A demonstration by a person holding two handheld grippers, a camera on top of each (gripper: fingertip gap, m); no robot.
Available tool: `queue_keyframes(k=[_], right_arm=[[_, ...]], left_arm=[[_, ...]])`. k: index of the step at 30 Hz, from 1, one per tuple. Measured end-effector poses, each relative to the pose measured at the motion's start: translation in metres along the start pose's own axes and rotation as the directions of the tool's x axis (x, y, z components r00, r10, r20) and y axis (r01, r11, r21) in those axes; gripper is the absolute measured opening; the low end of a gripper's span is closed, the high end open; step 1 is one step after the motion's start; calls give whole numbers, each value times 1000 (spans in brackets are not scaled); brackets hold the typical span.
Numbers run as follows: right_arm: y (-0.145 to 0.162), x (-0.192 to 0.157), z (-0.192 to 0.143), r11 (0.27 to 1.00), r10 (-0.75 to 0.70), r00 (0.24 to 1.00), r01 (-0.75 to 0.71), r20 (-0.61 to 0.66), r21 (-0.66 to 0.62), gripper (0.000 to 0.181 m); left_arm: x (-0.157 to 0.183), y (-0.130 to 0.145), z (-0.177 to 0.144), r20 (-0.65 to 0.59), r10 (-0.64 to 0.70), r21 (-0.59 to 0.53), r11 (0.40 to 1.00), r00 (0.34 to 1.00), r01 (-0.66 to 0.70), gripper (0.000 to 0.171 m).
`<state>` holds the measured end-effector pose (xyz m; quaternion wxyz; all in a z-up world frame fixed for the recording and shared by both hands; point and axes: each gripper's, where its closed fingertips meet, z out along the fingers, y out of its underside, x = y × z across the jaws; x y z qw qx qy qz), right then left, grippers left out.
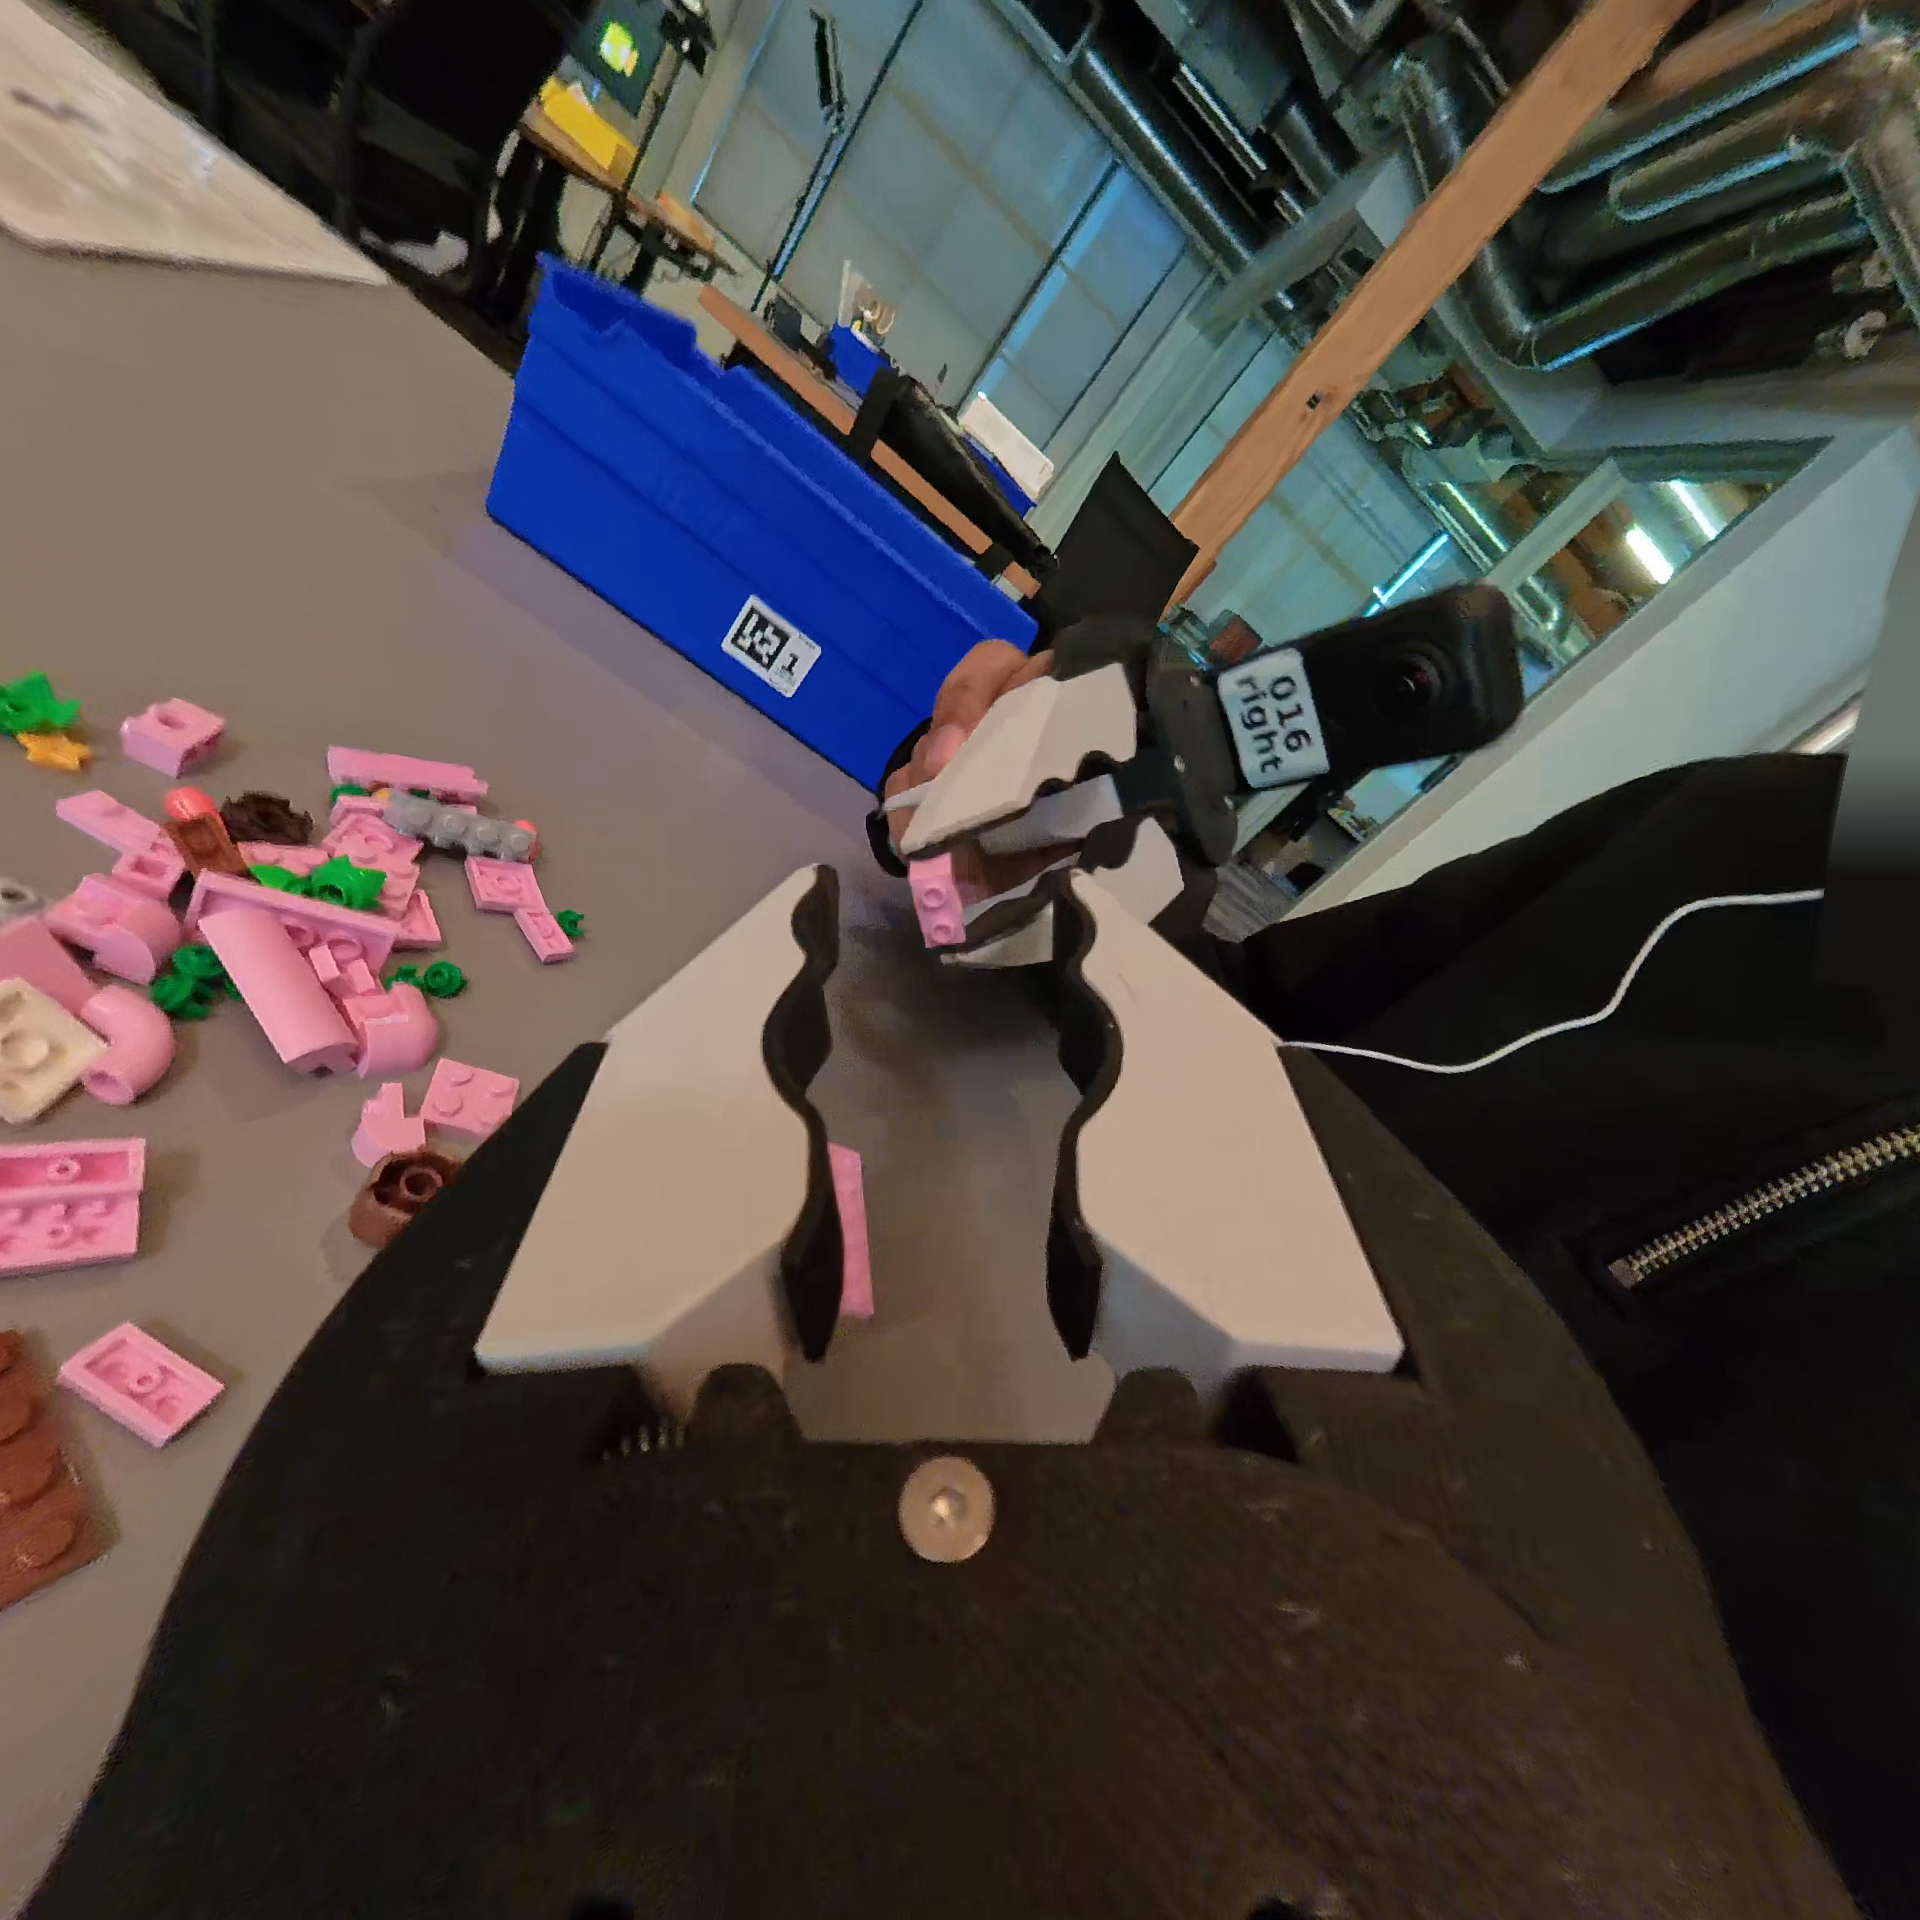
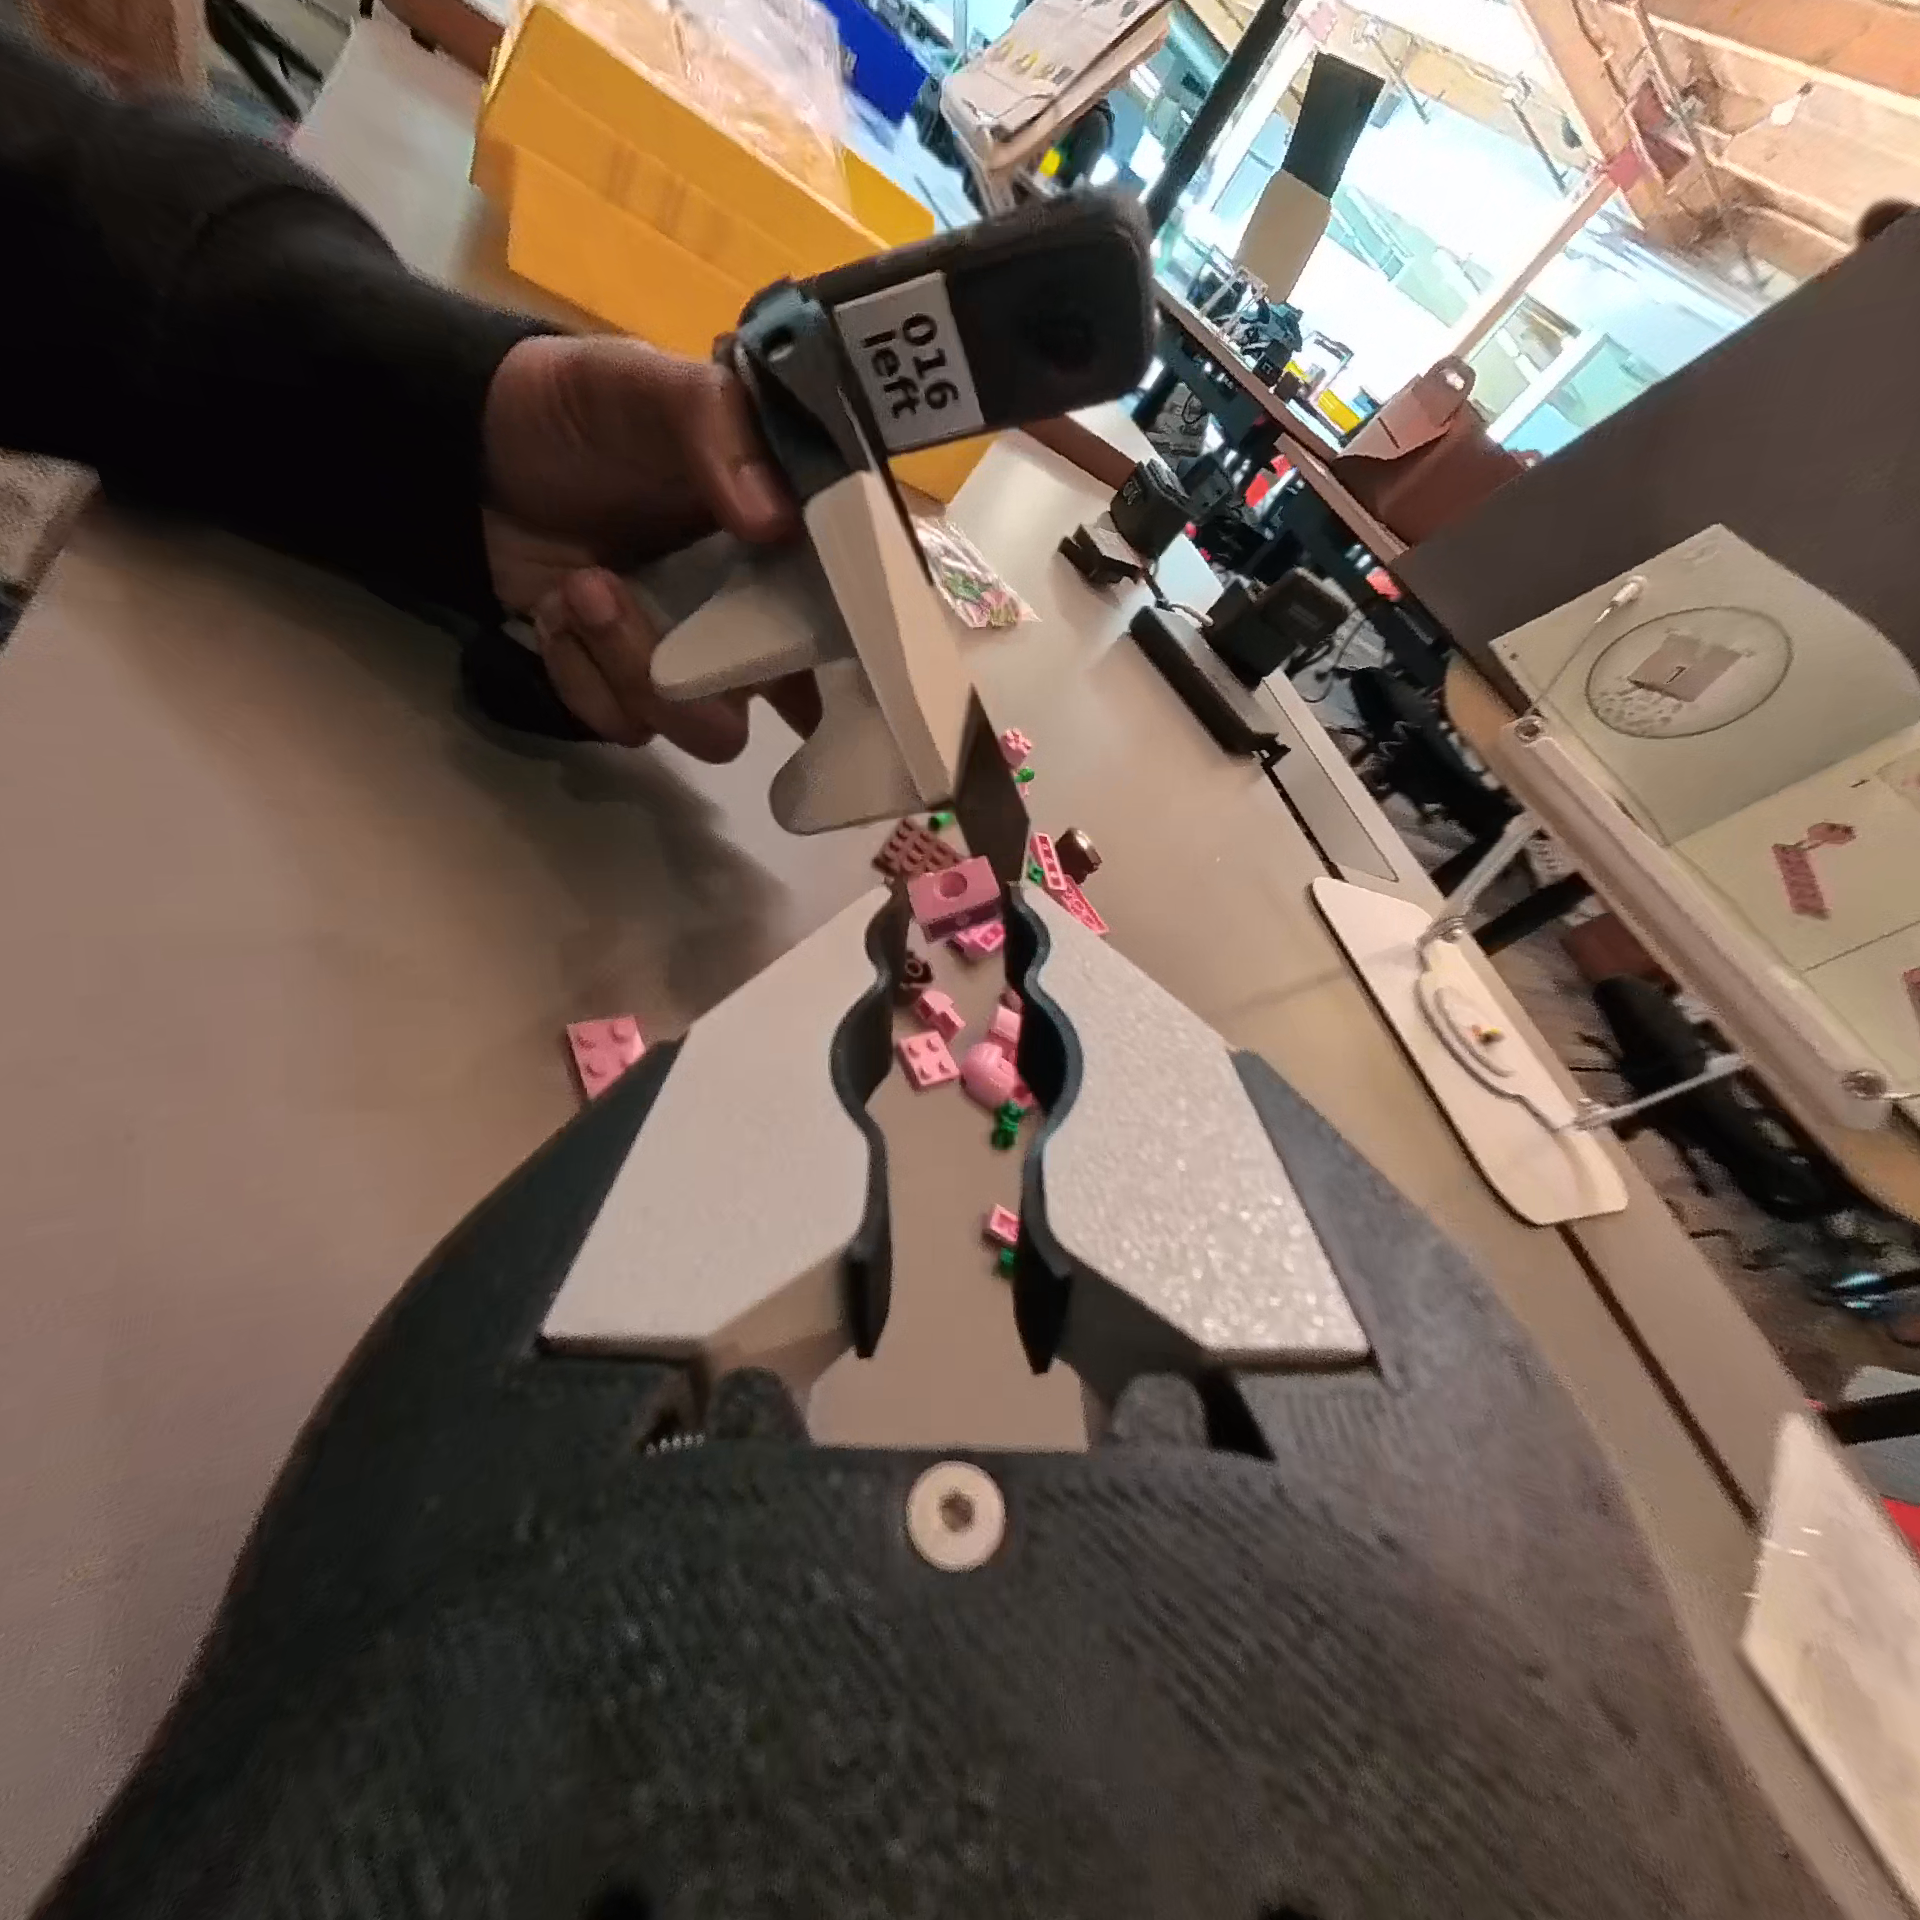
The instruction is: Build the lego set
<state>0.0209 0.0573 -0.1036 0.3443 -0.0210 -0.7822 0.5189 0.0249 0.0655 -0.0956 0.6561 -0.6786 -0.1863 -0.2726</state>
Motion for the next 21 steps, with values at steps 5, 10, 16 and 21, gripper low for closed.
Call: queue_keyframes(k=[5, 10, 16, 21], right_arm=[[-14, 8, -8, 943, 301, 946, -314, 125, 107, 17], [-30, 5, -18, 889, 371, 897, -418, 241, 186, 17], [-32, -17, -9, 933, 275, 923, -324, 269, 158, 17], [-27, -25, -3, 947, 255, 927, -297, 276, 121, 17]], left_arm=[[4, -2, -1, 66, 193, -1, 981, 979, -193, 37], [18, 9, 5, -100, 14, -48, 999, 995, -19, 35], [54, 11, 3, -401, -248, -115, 969, 882, 220, 53], [57, 25, 9, -365, -187, -165, 977, 912, 134, 54]])
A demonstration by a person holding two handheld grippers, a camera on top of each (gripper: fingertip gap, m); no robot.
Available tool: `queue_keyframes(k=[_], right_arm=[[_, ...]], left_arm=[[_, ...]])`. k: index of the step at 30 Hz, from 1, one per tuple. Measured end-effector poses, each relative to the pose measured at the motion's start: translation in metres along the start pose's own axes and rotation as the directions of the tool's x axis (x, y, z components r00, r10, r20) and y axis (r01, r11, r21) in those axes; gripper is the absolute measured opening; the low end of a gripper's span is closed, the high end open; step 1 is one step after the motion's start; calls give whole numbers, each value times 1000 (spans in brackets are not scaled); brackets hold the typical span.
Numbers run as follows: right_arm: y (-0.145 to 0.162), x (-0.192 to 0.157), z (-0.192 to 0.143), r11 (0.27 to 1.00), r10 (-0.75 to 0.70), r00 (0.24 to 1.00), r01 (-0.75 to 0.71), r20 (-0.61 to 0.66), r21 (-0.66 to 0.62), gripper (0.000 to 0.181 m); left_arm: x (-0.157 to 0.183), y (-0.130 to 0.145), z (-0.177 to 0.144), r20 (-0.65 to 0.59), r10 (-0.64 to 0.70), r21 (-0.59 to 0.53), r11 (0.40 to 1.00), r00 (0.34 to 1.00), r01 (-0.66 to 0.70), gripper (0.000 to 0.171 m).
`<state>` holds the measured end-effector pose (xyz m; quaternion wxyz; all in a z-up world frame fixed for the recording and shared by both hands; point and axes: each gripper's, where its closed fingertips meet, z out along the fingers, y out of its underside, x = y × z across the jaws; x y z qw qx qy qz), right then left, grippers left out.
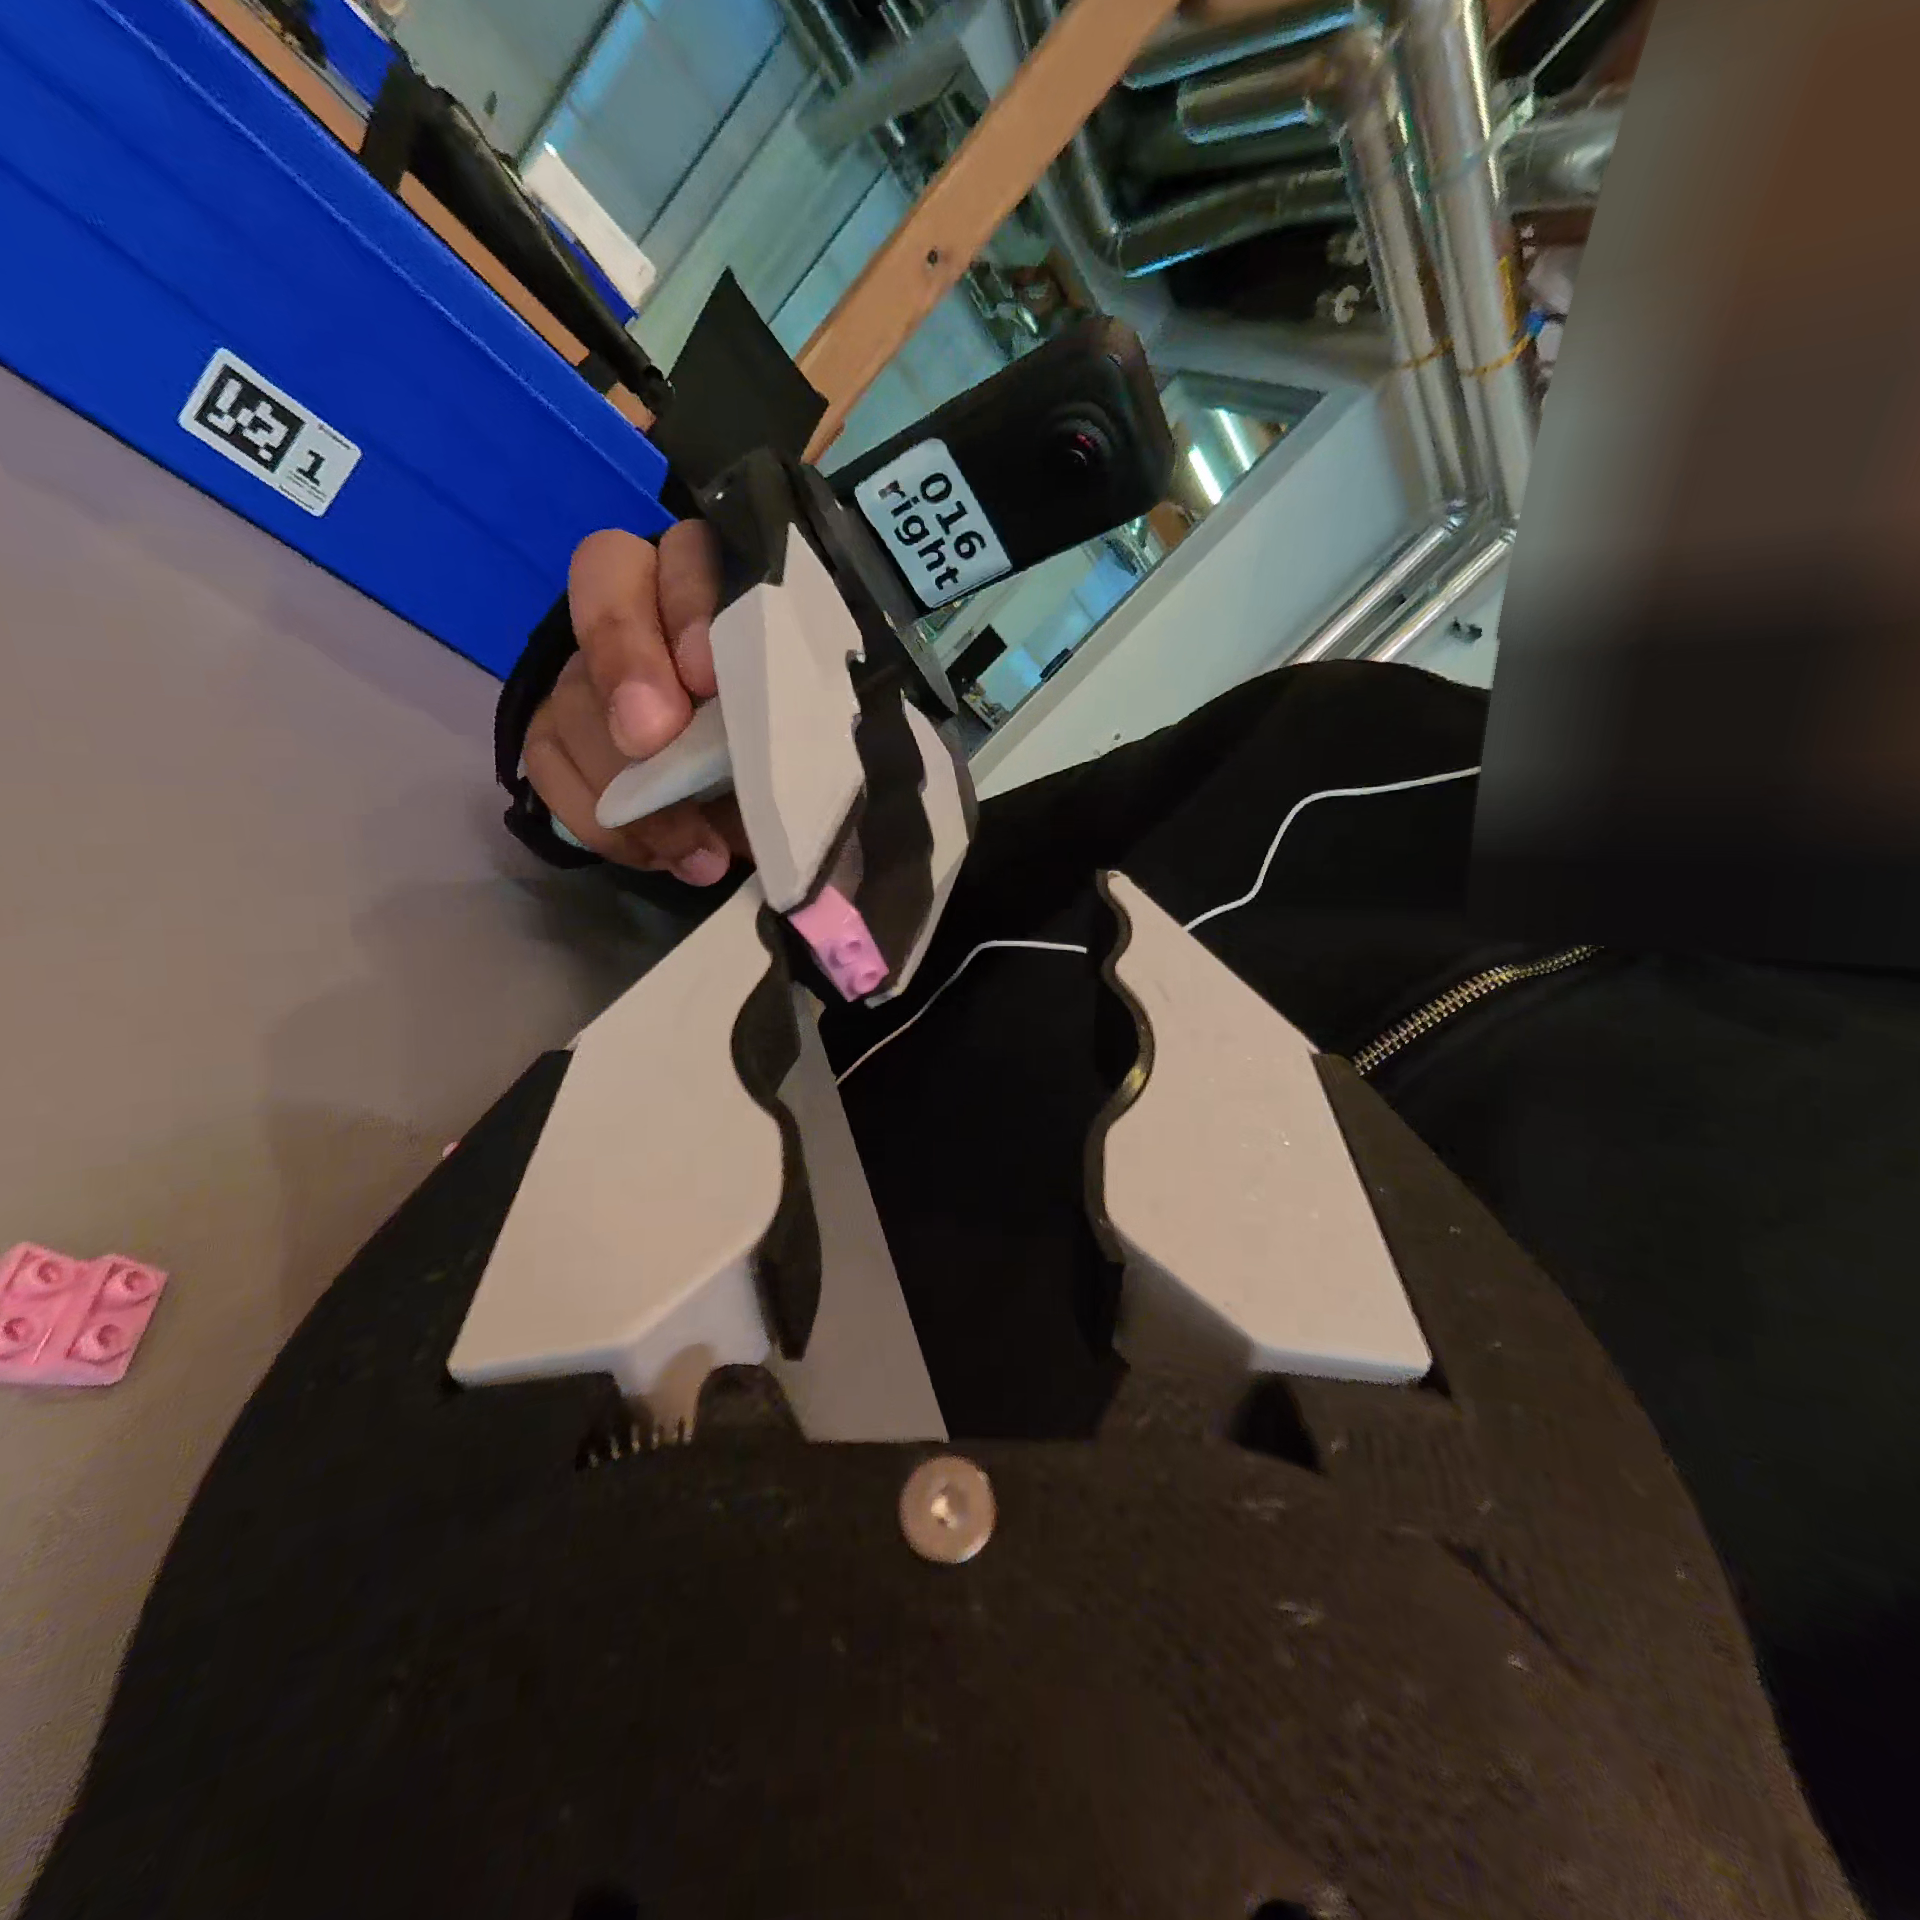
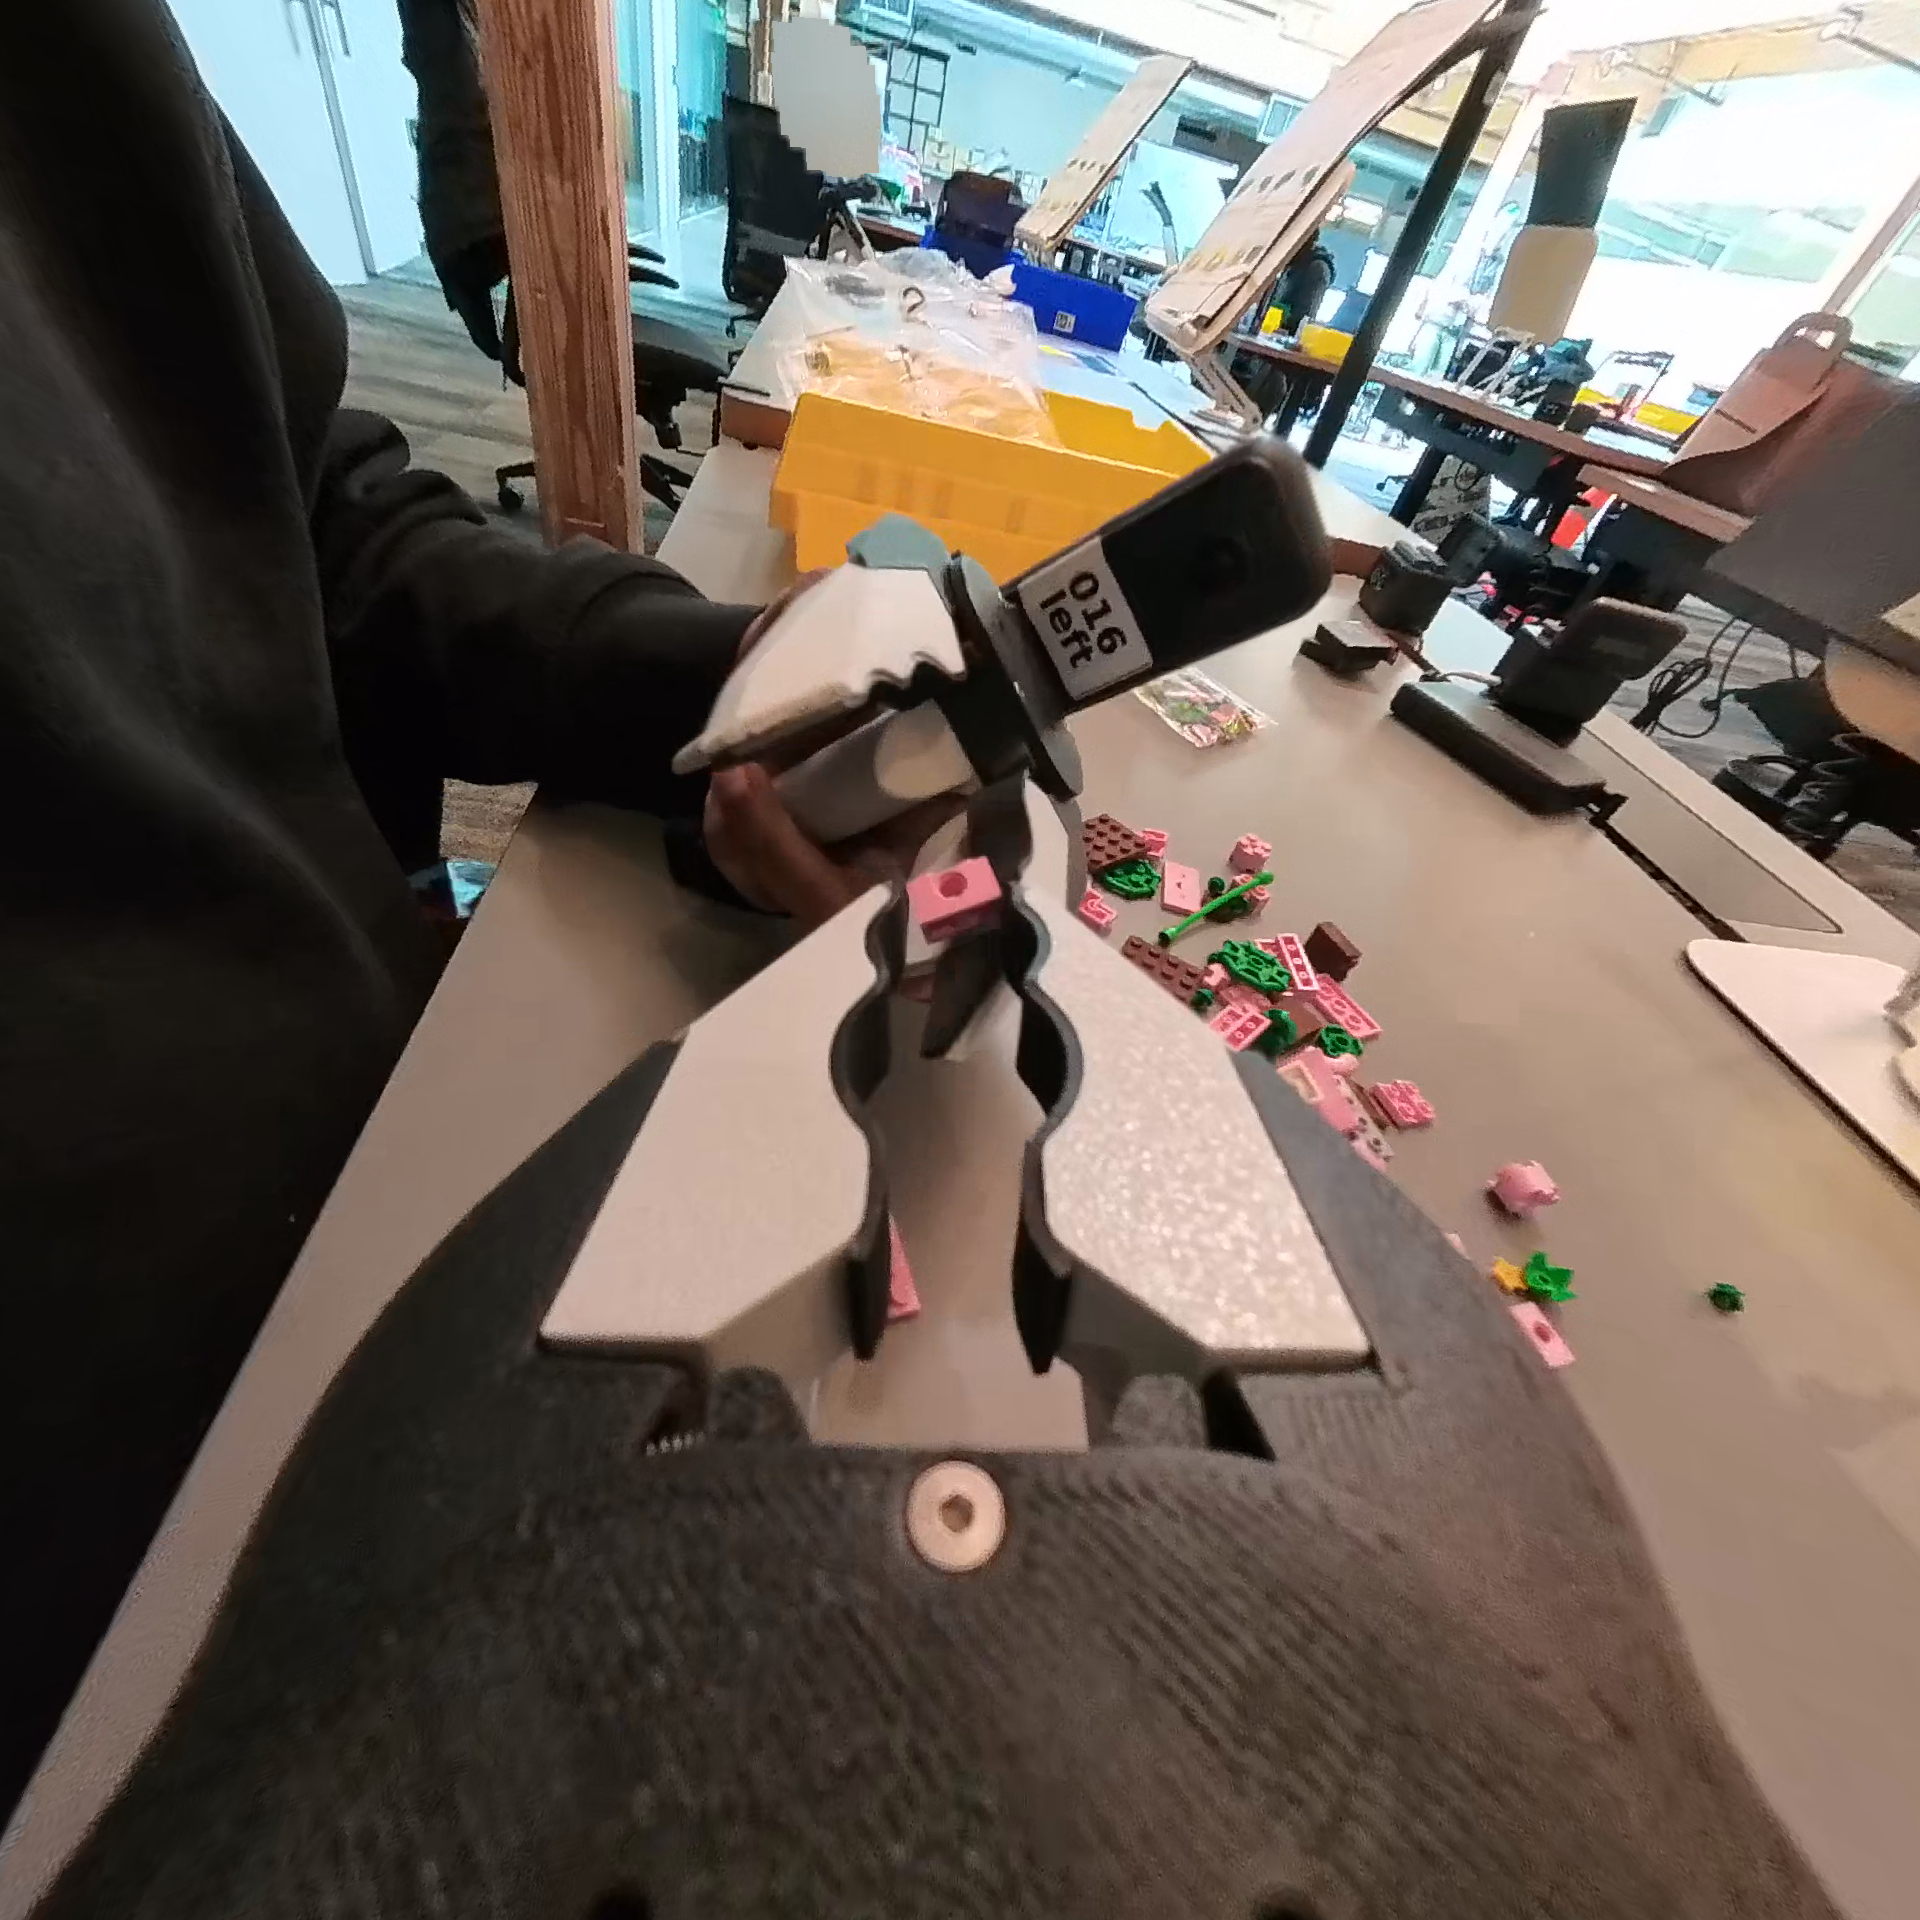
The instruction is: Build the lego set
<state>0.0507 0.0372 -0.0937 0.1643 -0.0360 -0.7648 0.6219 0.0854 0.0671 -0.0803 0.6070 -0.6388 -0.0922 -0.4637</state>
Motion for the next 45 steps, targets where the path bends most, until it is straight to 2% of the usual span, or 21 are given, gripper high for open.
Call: queue_keyframes(k=[8, 16, 24, 33, 38, 43, 45], right_arm=[[-3, 7, -5, 1000, -10, 999, 11, -36, 11, 16], [-4, 15, -11, 1000, -20, 997, 22, -73, 15, 15], [-5, 16, -11, 1000, -25, 997, 26, -78, 14, 14], [-4, 15, -12, 998, -60, 995, 60, -85, -2, 14], [0, 16, -12, 993, -116, 988, 113, -106, -40, 14], [5, 17, -11, 986, -158, 979, 150, -126, -74, 14], [3, 17, -11, 986, -161, 978, 154, -132, -61, 21]], left_arm=[[-1, -10, -8, 6, -2, 56, 998, 1000, 2, 52], [-2, -20, -16, 4, -11, 117, 993, 1000, 10, 39], [-10, -19, -17, 41, -31, 114, 993, 999, 26, 38], [-15, -23, -22, 29, -80, 143, 987, 996, 75, 13], [-20, -23, -24, 41, -104, 151, 984, 994, 97, 14], [-24, -21, -27, 60, -123, 143, 983, 991, 113, 6], [-25, -23, -28, 68, -113, 149, 984, 991, 102, 6]])
